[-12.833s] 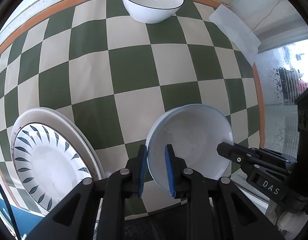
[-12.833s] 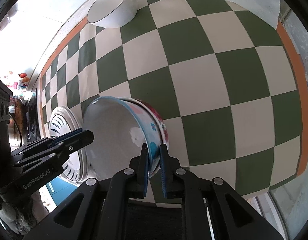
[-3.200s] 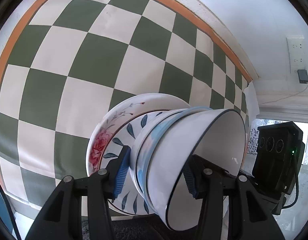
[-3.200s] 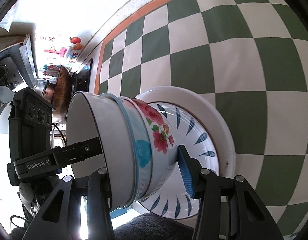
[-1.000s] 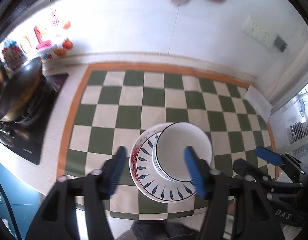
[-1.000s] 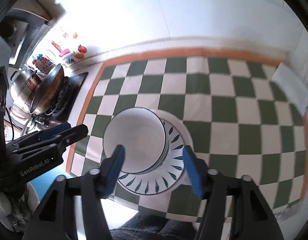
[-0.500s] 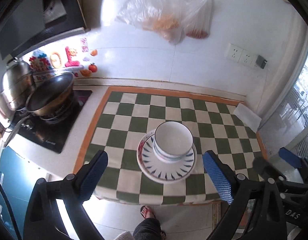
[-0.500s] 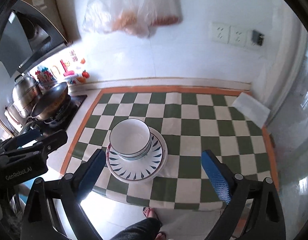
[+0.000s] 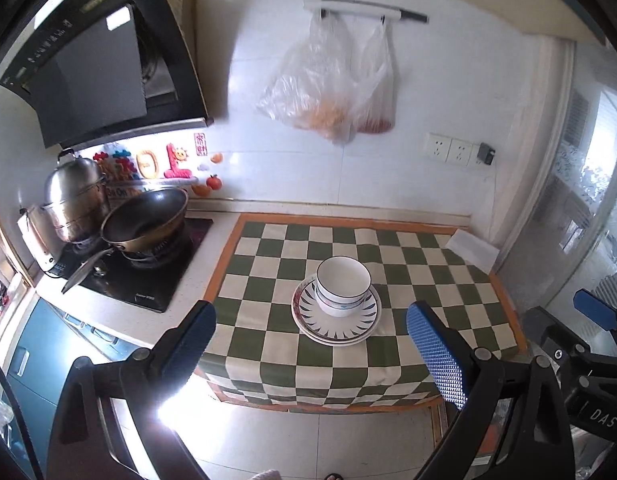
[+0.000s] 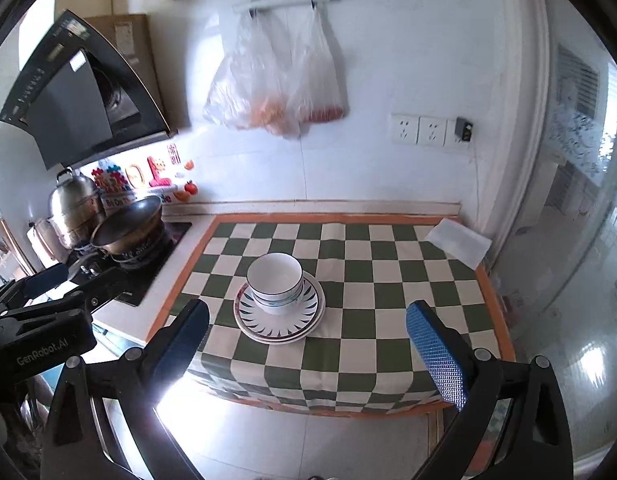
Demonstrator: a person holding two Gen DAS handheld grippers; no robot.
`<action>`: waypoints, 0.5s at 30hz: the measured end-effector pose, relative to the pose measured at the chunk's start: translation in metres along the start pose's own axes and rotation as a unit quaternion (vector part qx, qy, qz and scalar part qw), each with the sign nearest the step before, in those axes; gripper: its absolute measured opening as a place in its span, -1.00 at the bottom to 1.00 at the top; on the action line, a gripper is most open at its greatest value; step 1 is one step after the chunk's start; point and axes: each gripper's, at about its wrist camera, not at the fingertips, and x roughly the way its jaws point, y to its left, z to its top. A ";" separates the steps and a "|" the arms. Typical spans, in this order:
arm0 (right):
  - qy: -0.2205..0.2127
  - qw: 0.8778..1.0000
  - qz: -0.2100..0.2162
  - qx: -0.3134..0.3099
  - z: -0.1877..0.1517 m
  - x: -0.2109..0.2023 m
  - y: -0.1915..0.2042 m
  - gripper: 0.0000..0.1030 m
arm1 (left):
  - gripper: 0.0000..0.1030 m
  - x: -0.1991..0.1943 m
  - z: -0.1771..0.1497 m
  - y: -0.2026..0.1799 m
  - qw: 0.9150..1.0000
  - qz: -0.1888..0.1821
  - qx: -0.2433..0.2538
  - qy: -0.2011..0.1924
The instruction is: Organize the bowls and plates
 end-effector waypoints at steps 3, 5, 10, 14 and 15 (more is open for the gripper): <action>-0.016 1.000 -0.005 -0.001 -0.008 -0.030 0.009 0.97 | 0.90 -0.019 -0.008 0.005 1.000 -0.001 0.003 -0.009; -0.022 1.000 -0.007 0.001 -0.015 -0.048 0.014 0.97 | 0.90 -0.030 -0.015 0.008 1.000 -0.002 0.005 -0.012; -0.028 0.999 -0.017 0.009 -0.029 -0.073 0.024 0.97 | 0.90 -0.045 -0.029 0.016 1.000 0.002 0.008 -0.009; -0.029 0.999 -0.022 0.012 -0.037 -0.085 0.029 0.98 | 0.90 -0.054 -0.037 0.021 1.000 0.003 0.010 -0.011; -0.030 0.999 -0.024 0.012 -0.039 -0.087 0.030 0.98 | 0.90 -0.056 -0.039 0.022 1.000 0.003 0.009 -0.012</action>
